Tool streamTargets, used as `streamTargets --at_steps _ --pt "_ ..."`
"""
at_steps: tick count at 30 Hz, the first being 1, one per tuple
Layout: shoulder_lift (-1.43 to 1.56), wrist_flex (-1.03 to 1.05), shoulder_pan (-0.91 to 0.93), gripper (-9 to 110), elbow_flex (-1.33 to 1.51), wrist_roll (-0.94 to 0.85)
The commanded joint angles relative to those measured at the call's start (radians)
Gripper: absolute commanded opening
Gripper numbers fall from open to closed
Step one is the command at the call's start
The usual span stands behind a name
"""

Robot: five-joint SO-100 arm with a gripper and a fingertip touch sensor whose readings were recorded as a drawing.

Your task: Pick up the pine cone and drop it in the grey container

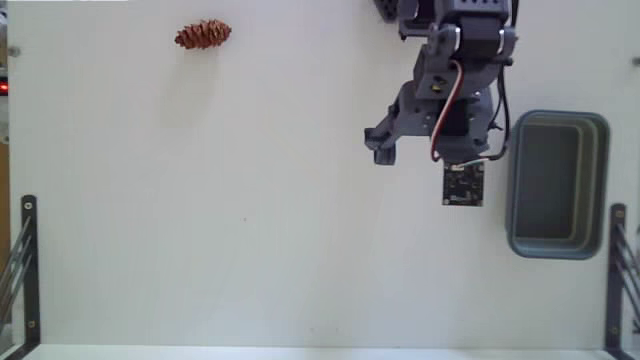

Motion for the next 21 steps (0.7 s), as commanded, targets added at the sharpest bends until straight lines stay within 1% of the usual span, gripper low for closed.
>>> streamTargets --at_steps 1,15,21 --pt "0.038 -0.001 0.009 110 0.005 0.005" --pt "0.038 -0.001 0.015 110 0.005 0.005" --pt "0.038 -0.001 0.108 110 0.005 0.005"
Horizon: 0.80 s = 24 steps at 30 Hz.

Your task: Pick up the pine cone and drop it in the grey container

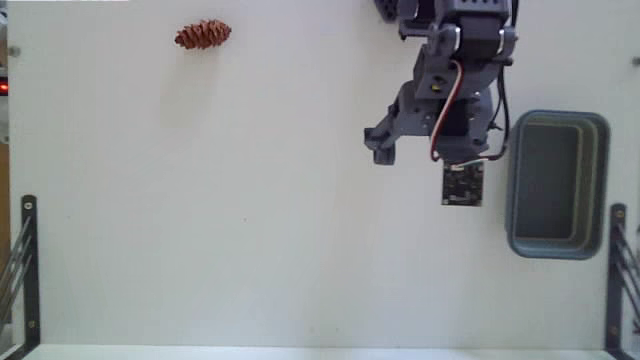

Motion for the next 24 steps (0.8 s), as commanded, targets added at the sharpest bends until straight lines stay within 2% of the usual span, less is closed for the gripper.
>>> streamTargets --at_steps 1,24 --pt "0.038 -0.001 0.072 110 0.005 0.005" --pt "0.038 -0.001 0.441 110 0.005 0.005"
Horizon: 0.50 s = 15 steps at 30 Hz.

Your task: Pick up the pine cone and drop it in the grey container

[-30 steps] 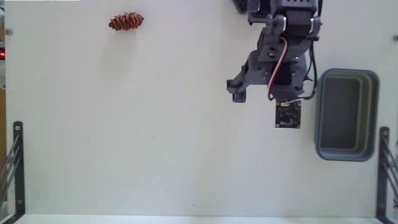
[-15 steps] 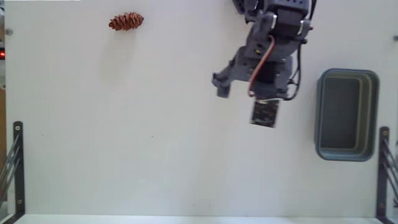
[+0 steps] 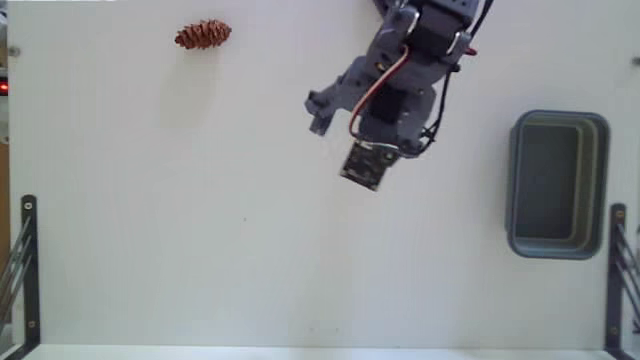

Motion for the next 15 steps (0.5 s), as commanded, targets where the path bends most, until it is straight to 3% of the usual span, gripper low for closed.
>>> streamTargets --at_steps 1,15 --pt "0.038 -0.001 0.084 110 0.005 0.005" --pt "0.038 -0.001 0.316 110 0.005 0.005"
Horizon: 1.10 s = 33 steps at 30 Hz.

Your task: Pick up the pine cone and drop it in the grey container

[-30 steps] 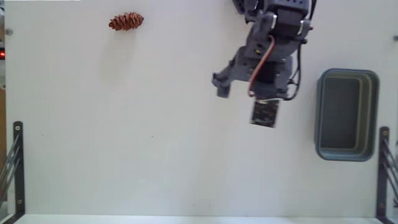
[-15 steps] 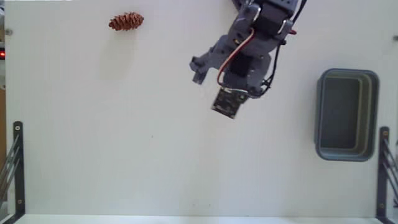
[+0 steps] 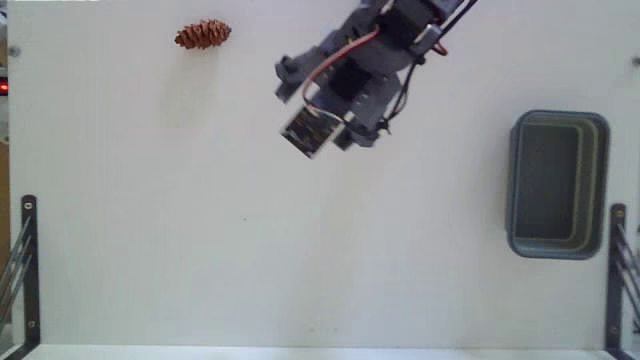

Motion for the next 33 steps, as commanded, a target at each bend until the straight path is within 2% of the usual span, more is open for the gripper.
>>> streamTargets --at_steps 1,33 --pt "0.038 -0.001 0.071 110 0.005 0.005" --pt "0.038 -0.001 0.577 110 0.005 0.005"
